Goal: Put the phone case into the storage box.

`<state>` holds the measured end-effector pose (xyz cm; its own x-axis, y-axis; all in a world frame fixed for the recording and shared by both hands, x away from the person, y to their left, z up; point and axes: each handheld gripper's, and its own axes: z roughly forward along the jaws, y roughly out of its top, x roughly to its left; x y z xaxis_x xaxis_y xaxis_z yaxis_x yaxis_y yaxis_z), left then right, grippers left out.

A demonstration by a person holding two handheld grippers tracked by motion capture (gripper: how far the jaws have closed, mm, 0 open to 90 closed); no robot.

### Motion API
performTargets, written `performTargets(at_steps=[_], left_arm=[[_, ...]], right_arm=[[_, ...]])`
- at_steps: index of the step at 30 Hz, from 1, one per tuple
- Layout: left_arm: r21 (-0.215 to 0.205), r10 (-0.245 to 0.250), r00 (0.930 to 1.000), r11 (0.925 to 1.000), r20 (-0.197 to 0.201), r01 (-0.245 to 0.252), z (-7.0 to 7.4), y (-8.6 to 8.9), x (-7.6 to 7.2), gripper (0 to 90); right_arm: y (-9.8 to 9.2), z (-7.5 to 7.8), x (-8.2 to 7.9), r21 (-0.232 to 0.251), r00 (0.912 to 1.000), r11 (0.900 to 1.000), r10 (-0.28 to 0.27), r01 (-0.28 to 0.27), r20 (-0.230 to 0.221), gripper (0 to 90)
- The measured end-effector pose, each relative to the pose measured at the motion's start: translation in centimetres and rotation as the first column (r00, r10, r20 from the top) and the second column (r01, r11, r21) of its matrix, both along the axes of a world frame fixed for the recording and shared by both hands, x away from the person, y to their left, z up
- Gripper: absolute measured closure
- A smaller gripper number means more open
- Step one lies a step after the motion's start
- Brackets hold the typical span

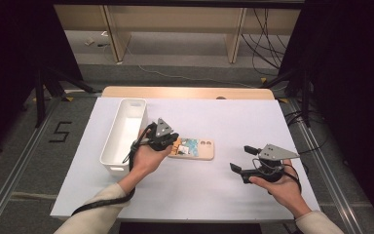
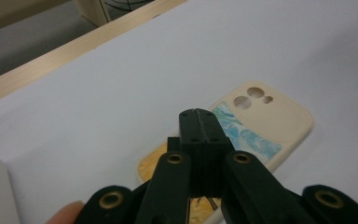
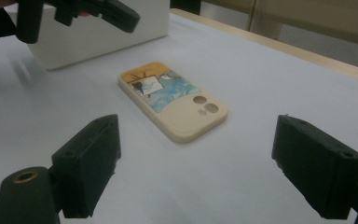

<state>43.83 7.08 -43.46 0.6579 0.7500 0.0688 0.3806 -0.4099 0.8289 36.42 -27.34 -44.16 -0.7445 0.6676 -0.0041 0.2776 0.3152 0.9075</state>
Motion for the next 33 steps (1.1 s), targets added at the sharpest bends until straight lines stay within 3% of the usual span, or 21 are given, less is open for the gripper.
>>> performTargets(at_steps=[6,16,24,33], left_arm=[[0.044,0.028,0.9984,0.9987,-0.049,-0.026,-1.4,-1.2,2.9,89.8],[0.118,0.075,0.9925,0.9909,-0.096,-0.064,-3.1,-2.3,5.8,89.9],[0.175,0.109,0.9879,0.9806,-0.111,-0.088,-4.2,-2.4,7.3,89.8],[0.201,0.121,0.9835,0.9752,-0.134,-0.093,-5.2,-2.3,7.6,89.8]], right_arm=[[0.0,0.0,0.0,0.000,1.0000,1.000,0.001,-0.001,-0.002,16.3],[0.1,0.0,0.0,0.001,1.0000,1.000,0.003,-0.003,-0.001,16.3],[0.0,0.0,0.0,0.002,1.0000,1.000,0.004,-0.004,-0.004,16.3],[0.0,0.0,0.0,-0.001,1.0000,1.000,0.006,-0.006,-0.006,16.3]])
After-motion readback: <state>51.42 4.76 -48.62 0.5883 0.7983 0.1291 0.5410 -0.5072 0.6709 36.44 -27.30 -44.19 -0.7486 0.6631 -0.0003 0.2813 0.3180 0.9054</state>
